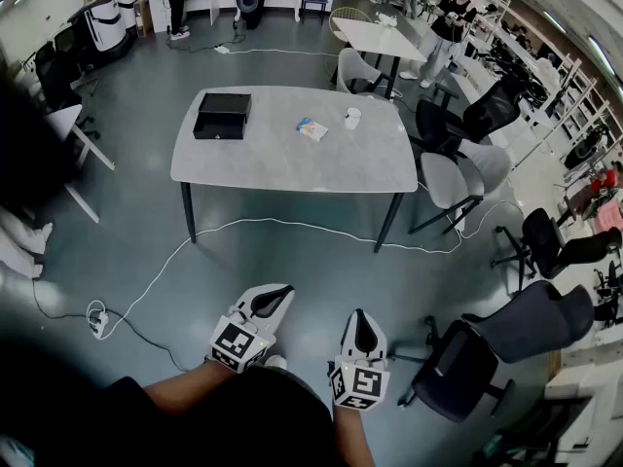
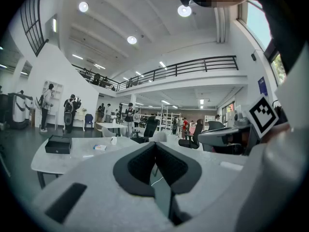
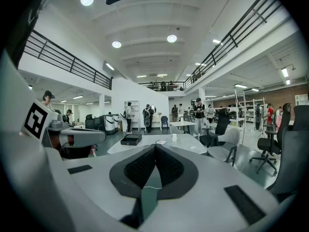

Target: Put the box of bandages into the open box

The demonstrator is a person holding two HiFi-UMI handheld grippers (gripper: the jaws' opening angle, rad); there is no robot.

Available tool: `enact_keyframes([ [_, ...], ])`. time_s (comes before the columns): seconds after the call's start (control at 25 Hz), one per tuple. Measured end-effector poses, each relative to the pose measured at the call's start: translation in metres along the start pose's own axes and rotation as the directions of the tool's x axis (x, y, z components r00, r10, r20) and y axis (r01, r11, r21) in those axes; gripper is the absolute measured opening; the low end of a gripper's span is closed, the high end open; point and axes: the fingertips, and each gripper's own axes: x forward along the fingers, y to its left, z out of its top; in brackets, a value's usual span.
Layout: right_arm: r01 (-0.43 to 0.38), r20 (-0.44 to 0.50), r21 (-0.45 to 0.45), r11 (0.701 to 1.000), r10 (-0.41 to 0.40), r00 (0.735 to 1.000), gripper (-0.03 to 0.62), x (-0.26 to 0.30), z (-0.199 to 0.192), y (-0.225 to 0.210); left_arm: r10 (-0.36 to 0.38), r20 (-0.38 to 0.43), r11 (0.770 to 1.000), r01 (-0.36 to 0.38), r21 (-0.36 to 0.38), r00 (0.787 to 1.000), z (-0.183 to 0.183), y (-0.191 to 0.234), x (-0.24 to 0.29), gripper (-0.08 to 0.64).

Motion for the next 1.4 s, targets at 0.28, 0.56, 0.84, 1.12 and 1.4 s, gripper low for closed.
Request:
enact_keyframes([
  [0.28, -0.054, 0.046, 0.069, 0.996, 0.051, 0.998, 0.011, -0.013, -0.011, 0.005, 0.021, -0.001, 1.0, -0.021, -0.004, 1.0, -0.005, -0.008, -0.004, 0.017],
  [0.56, -0.039, 0.021, 0.102, 0.994, 0.037, 0.999, 0.012, -0.003, -0.024, -0.021, -0.044, -0.026, 0.999, 0.044, 0.006, 0.999, -0.01, -0.022, 0.035, 0.015],
  [0.84, 0.011, -0.009, 0.084, 0.996, -0.01, 1.0, 0.012, 0.05, -0.023, -0.065, -0.072, -0.048, 0.997, 0.072, 0.001, 0.996, -0.016, 0.013, 0.108, 0.016],
  [1.12, 0.013, -0.063, 0.07, 0.997, -0.009, 0.998, 0.012, 0.162, 0.0, -0.107, -0.074, -0.085, 0.997, 0.072, -0.032, 0.994, -0.013, 0.079, 0.197, 0.015],
  [1.4, -0.035, -0.029, 0.032, 0.999, 0.036, 0.999, 0.012, 0.278, 0.052, -0.123, -0.051, -0.108, 0.998, 0.045, -0.052, 0.993, 0.004, 0.172, 0.283, 0.017],
])
